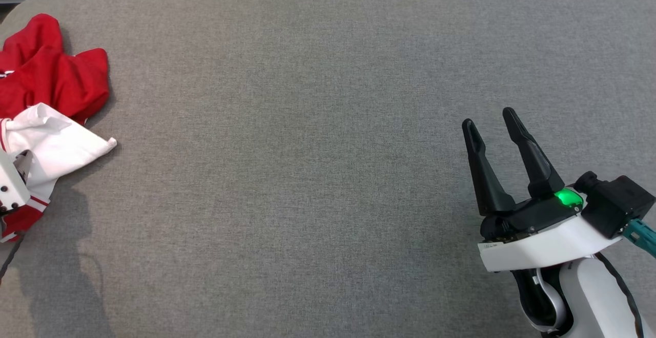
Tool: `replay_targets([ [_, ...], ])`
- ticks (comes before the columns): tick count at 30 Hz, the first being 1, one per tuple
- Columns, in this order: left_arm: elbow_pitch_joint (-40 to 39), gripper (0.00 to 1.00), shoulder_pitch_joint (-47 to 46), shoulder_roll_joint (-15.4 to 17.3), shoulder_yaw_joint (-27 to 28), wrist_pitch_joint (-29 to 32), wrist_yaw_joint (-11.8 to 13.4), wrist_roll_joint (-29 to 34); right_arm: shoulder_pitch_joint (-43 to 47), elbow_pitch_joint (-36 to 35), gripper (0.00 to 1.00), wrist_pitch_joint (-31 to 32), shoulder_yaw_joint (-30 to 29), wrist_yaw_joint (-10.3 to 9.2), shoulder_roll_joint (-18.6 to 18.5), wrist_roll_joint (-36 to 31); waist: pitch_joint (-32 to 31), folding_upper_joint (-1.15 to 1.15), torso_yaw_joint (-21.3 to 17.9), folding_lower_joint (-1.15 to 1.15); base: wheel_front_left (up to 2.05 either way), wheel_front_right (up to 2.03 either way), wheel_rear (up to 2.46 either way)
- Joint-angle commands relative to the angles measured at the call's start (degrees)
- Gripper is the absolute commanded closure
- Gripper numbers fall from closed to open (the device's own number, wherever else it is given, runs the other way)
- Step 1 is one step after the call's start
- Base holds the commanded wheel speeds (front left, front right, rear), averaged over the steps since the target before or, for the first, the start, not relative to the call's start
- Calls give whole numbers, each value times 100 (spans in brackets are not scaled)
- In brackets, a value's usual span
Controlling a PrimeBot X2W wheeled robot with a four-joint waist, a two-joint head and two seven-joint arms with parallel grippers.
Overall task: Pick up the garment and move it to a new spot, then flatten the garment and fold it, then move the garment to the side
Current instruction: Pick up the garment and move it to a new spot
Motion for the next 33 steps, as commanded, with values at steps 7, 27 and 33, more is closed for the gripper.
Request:
replay_targets([
  [7, 170, 100, -255, 18, -139, -266, -56, 66, -48, 89, 0, -52, -1, 11, 18, -86, -87, 0, 77, 0, 0, 0, 0],
  [27, -2017, 100, -481, 86, -1352, -87, -245, 303, 498, 441, 0, -221, -45, 10, 135, 176, -1481, 0, -152, 0, 0, 0, 0],
  [33, -3494, 100, -281, -45, -1861, 387, -237, -153, 601, 446, 0, -251, -129, 10, 170, 207, -1689, 0, -529, 0, 0, 0, 0],
])
